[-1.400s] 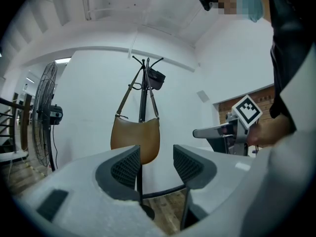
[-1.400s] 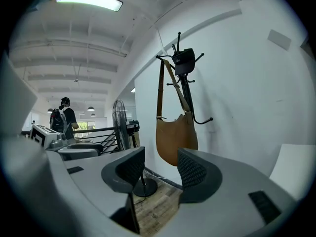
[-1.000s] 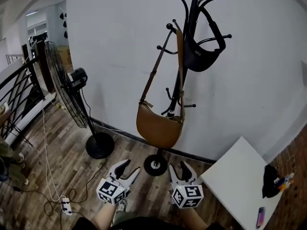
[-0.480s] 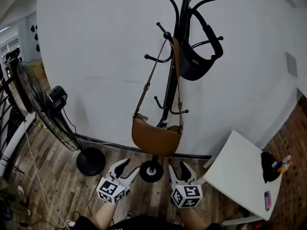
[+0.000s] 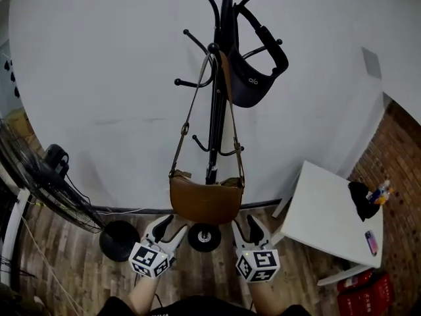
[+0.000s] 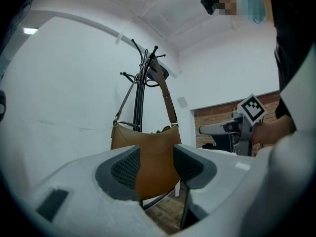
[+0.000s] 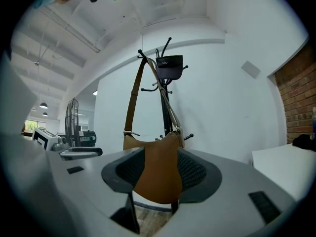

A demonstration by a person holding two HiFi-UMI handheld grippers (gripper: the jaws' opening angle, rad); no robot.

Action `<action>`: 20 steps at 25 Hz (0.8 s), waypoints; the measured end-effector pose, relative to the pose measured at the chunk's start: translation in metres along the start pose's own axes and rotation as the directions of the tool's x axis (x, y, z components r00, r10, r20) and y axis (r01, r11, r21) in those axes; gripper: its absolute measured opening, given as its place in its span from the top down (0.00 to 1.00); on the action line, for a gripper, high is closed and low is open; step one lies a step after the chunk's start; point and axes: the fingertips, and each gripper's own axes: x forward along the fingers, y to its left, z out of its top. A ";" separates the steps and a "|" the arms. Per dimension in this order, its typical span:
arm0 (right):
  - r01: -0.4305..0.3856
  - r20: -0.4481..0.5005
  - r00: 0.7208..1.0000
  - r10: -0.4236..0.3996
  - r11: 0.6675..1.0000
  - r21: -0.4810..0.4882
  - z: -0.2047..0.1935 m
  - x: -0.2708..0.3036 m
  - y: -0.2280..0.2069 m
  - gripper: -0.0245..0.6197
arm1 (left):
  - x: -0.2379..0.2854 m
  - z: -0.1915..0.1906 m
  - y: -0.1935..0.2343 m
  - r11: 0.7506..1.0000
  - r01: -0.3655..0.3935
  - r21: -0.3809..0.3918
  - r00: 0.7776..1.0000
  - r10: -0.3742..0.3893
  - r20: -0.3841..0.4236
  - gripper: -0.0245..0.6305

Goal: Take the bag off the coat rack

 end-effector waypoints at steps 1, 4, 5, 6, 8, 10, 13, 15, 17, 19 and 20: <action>0.016 0.008 1.000 -0.016 1.000 -0.001 0.002 0.000 0.001 0.67 | 0.001 0.002 0.002 1.000 0.016 0.005 1.000 -0.016 0.000 0.65; 0.056 0.032 0.998 -0.056 0.998 -0.009 0.009 0.000 0.002 0.68 | 0.003 0.008 0.009 0.999 0.046 0.007 0.999 -0.046 0.006 0.65; 0.066 0.039 0.997 -0.065 0.998 -0.014 0.011 0.001 0.002 0.68 | 0.003 0.011 0.012 0.999 0.052 0.011 0.999 -0.052 0.013 0.65; 0.073 0.046 0.996 -0.072 0.997 -0.021 0.015 0.002 0.002 0.68 | 0.004 0.014 0.015 0.998 0.055 0.017 0.998 -0.055 0.022 0.65; 0.082 0.061 0.995 -0.080 0.996 -0.035 0.022 0.005 0.001 0.68 | 0.007 0.021 0.021 0.998 0.057 0.032 0.998 -0.058 0.039 0.65; 0.086 0.076 0.994 -0.082 0.995 -0.050 0.029 0.009 0.000 0.68 | 0.011 0.025 0.026 0.998 0.053 0.041 0.997 -0.055 0.049 0.65; 0.093 0.098 0.991 -0.086 0.993 -0.069 0.040 0.018 -0.007 0.68 | 0.020 0.032 0.032 0.997 0.046 0.065 0.997 -0.050 0.062 0.65; 0.095 0.111 0.990 -0.085 0.992 -0.082 0.048 0.028 -0.014 0.68 | 0.028 0.040 0.039 0.996 0.031 0.084 0.997 -0.037 0.071 0.65; 0.088 0.122 0.990 -0.076 0.992 -0.095 0.057 0.039 -0.020 0.68 | 0.036 0.051 0.048 0.995 0.003 0.103 0.996 -0.011 0.084 0.65; 0.078 0.137 0.989 -0.062 0.991 -0.110 0.066 0.049 -0.025 0.68 | 0.043 0.062 0.058 0.993 -0.033 0.116 0.995 0.022 0.095 0.65; 0.073 0.145 0.988 -0.055 0.990 -0.120 0.071 0.053 -0.026 0.68 | 0.047 0.066 0.062 0.991 -0.049 0.121 0.994 0.037 0.100 0.65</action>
